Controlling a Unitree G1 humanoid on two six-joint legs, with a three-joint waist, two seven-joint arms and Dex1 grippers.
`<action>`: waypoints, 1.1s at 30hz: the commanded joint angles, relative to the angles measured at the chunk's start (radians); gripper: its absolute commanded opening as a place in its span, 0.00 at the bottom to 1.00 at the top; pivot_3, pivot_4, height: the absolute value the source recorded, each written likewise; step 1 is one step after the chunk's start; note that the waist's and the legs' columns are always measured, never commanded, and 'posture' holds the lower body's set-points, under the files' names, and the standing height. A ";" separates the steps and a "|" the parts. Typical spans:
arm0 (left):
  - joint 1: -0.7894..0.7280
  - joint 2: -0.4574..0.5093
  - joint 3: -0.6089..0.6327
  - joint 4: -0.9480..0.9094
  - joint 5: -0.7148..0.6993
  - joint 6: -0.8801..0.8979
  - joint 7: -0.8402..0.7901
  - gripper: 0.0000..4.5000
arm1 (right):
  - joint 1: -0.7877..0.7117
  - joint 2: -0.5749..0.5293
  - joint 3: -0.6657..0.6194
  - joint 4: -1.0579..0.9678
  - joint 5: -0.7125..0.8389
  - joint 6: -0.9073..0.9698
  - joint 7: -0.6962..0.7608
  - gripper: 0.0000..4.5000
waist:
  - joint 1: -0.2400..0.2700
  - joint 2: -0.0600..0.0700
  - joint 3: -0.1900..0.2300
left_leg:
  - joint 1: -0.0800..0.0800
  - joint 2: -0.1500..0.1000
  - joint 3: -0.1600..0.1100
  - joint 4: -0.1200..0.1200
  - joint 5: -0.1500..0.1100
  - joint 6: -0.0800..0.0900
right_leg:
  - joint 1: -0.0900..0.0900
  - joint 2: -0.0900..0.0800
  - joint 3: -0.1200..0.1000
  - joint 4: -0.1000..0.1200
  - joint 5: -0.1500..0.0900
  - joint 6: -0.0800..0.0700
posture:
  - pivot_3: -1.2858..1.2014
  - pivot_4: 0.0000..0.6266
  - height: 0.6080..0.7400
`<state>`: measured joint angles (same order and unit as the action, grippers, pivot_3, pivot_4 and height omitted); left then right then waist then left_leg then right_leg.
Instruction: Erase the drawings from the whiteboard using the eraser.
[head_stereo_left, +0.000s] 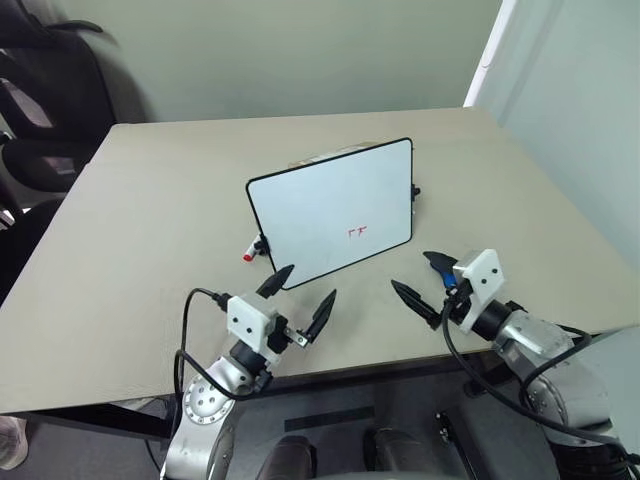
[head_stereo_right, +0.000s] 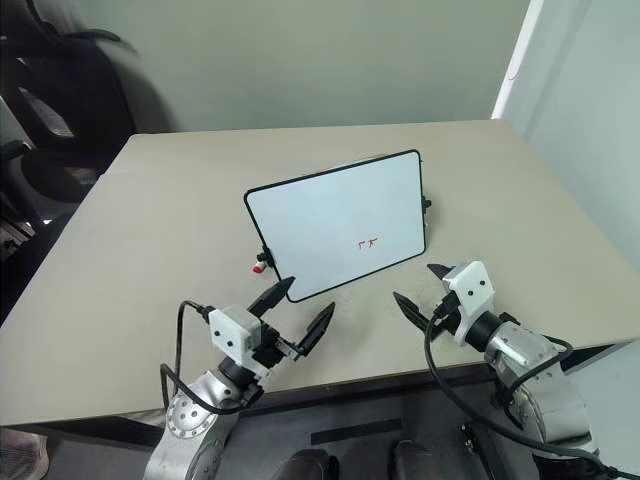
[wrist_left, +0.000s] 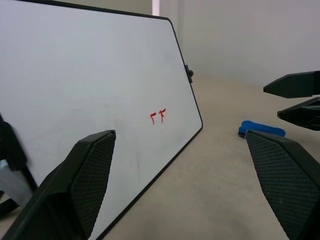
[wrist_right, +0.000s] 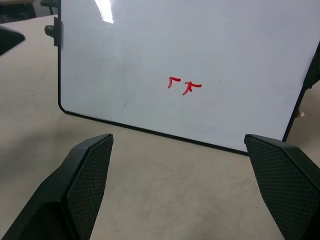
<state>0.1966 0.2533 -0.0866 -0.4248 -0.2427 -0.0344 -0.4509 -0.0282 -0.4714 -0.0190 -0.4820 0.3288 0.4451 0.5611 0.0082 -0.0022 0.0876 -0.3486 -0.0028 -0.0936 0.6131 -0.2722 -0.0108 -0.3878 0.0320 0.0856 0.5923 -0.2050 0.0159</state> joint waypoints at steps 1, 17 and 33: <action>-0.020 0.002 -0.016 -0.034 0.008 -0.007 -0.006 1.00 | -0.023 -0.007 -0.011 -0.001 -0.002 -0.031 0.008 0.99 | 0.000 0.000 0.000 | 0.000 0.000 0.000 0.000 0.000 0.000 | 0.000 0.000 0.000 0.000 0.000 0.000 | 0.52 0.24 0.99; -0.053 -0.034 -0.065 0.067 0.046 -0.007 0.012 1.00 | -0.082 -0.021 -0.081 0.066 0.052 0.077 -0.022 0.99 | 0.001 0.000 0.000 | 0.000 0.000 0.000 0.000 0.000 0.001 | 0.000 0.000 0.000 0.000 0.000 0.000 | 0.52 0.24 0.99; -0.011 -0.062 -0.065 0.119 0.066 -0.043 0.035 1.00 | -0.244 -0.166 -0.087 0.237 0.108 0.395 0.026 0.99 | 0.000 0.000 0.001 | 0.000 0.000 0.000 0.000 0.001 0.001 | 0.001 0.000 0.000 0.000 0.000 0.000 | 0.52 0.24 0.99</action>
<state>0.1839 0.1908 -0.1560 -0.2854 -0.1699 -0.0592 -0.4134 -0.2389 -0.6191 -0.0994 -0.2509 0.4118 0.8017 0.5723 0.0086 -0.0025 0.0881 -0.3488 -0.0031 -0.0931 0.6134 -0.2701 -0.0096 -0.3872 0.0320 0.0860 0.5922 -0.2051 0.0161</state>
